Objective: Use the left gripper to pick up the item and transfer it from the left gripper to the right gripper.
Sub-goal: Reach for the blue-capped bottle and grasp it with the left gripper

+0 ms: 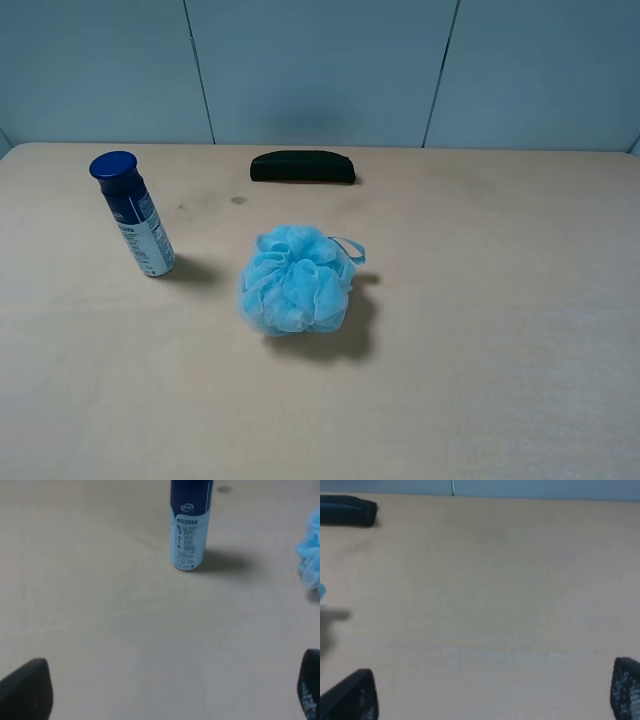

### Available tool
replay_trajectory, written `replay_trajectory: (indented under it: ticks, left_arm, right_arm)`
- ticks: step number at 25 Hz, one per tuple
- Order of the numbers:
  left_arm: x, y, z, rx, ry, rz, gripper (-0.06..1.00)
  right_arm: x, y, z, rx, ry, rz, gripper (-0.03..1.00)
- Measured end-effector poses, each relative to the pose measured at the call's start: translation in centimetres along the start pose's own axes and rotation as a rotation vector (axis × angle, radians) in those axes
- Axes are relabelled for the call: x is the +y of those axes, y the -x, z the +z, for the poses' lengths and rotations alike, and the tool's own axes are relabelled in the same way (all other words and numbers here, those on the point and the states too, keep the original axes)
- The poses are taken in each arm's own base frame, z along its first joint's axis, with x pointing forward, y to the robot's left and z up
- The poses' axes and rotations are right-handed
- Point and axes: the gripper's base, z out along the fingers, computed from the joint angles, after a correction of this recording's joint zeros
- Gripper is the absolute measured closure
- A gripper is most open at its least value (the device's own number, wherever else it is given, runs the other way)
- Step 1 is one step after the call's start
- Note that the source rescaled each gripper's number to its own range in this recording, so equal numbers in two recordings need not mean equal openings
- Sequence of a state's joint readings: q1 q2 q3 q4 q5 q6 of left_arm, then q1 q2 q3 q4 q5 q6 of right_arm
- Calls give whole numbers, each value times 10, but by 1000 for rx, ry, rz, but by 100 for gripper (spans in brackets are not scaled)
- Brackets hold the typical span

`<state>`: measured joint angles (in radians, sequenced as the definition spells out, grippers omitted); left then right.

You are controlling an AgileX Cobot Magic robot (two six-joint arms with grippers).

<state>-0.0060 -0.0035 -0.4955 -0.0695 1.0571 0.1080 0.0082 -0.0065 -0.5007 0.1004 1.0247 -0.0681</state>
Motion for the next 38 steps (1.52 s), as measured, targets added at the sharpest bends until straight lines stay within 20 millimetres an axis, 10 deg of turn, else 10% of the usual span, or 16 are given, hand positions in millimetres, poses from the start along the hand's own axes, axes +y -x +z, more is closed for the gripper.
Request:
replay_trajectory:
  ticks: [30,38]
  left_arm:
    - [-2,2,-4,-8,-13,-9,-2]
    - [1,59,-16,117,-24,-18,-2]
  right_arm:
    - [0,0,0,0,0,0,-3]
    - [0,0,0,0,0,0,-3]
